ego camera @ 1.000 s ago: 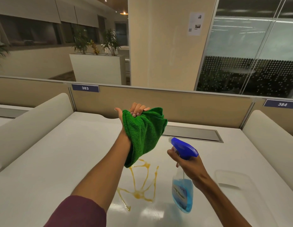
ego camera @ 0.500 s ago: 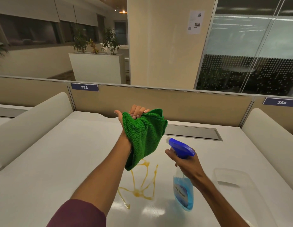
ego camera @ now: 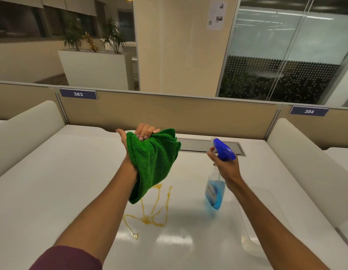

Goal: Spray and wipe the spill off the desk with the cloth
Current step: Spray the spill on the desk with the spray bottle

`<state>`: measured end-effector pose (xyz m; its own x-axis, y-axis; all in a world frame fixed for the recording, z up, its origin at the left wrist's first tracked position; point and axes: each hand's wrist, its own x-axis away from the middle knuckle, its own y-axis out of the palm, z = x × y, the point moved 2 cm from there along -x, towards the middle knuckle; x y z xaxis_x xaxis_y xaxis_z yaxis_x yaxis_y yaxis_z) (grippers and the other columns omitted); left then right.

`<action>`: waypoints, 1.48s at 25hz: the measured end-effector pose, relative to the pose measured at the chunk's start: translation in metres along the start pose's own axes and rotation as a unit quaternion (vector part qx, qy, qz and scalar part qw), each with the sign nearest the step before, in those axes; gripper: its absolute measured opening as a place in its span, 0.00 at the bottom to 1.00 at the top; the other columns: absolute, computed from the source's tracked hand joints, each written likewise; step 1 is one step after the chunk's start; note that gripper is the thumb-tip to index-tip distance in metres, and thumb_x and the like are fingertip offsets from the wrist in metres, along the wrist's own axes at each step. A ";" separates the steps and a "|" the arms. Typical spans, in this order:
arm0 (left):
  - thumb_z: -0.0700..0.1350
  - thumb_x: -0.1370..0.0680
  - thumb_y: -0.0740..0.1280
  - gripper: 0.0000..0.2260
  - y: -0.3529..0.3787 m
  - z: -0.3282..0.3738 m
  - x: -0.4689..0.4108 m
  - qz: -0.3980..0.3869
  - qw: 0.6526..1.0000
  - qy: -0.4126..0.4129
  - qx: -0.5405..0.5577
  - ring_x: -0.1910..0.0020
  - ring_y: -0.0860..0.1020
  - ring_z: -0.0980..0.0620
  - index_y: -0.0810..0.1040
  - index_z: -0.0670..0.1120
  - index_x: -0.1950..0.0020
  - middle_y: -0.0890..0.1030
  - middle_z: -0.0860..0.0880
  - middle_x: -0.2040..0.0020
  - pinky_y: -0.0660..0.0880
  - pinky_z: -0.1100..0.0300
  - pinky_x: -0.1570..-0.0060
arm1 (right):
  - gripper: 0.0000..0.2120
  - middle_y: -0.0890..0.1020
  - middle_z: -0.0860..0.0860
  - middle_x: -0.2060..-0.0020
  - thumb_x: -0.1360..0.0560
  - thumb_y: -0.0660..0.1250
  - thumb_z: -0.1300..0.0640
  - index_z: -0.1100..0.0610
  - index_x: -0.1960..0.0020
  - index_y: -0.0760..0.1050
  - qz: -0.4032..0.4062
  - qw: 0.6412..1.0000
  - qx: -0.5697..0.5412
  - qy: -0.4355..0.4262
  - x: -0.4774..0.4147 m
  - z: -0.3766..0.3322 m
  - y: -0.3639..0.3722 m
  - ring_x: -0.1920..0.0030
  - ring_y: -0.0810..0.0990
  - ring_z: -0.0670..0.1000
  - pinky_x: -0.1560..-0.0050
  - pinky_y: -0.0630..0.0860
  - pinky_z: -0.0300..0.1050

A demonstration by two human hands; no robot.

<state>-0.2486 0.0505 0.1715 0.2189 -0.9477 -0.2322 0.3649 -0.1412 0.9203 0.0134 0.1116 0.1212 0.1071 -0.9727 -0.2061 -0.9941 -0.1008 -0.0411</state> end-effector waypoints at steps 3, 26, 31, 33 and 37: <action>0.77 0.31 0.36 0.38 -0.001 -0.003 0.002 0.001 1.000 -0.002 0.005 0.77 0.65 0.54 0.63 0.48 0.79 0.65 0.51 0.81 0.64 0.59 0.60 | 0.15 0.82 0.49 0.58 0.29 0.75 0.57 0.59 0.44 0.77 0.023 1.000 -0.005 0.003 -0.020 0.008 -0.005 0.61 0.79 0.46 0.61 0.78 0.37; 0.57 0.30 0.56 0.20 -0.013 -0.008 -0.007 -0.018 0.998 -0.057 -0.005 0.76 0.66 0.54 0.64 0.47 0.79 0.66 0.51 0.82 0.66 0.59 0.58 | 0.19 0.79 0.53 0.51 0.30 0.75 0.57 0.58 0.42 0.73 0.069 0.996 0.057 0.018 -0.036 0.052 -0.024 0.53 0.78 0.51 0.52 0.77 0.43; 0.58 0.30 0.56 0.21 -0.011 -0.003 -0.007 -0.034 0.997 -0.070 0.001 0.76 0.66 0.54 0.64 0.47 0.79 0.66 0.51 0.82 0.65 0.59 0.58 | 0.33 0.75 0.55 0.47 0.33 0.77 0.48 0.60 0.36 0.67 0.215 0.963 0.162 0.019 0.000 0.064 -0.029 0.47 0.74 0.55 0.47 0.75 0.52; 0.58 0.30 0.56 0.21 -0.012 -0.001 -0.004 -0.036 0.996 -0.079 0.007 0.77 0.66 0.54 0.64 0.48 0.79 0.66 0.51 0.82 0.65 0.59 0.58 | 0.30 0.74 0.56 0.51 0.35 0.76 0.45 0.60 0.43 0.68 0.262 0.944 0.196 -0.039 0.026 0.067 -0.020 0.51 0.73 0.55 0.50 0.76 0.55; 0.57 0.30 0.54 0.21 -0.010 0.002 0.004 -0.055 0.993 -0.103 0.010 0.77 0.66 0.54 0.65 0.47 0.80 0.67 0.51 0.82 0.63 0.59 0.59 | 0.29 0.76 0.51 0.51 0.36 0.78 0.44 0.53 0.41 0.69 0.043 0.983 0.147 -0.104 0.043 0.040 0.030 0.52 0.76 0.49 0.55 0.74 0.38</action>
<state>-0.2530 0.0476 0.1615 -0.0112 -0.9642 -0.2649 0.3583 -0.2512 0.8992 -0.0112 0.0751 0.0721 0.0554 -0.9078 -0.4157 -0.9545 0.0739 -0.2888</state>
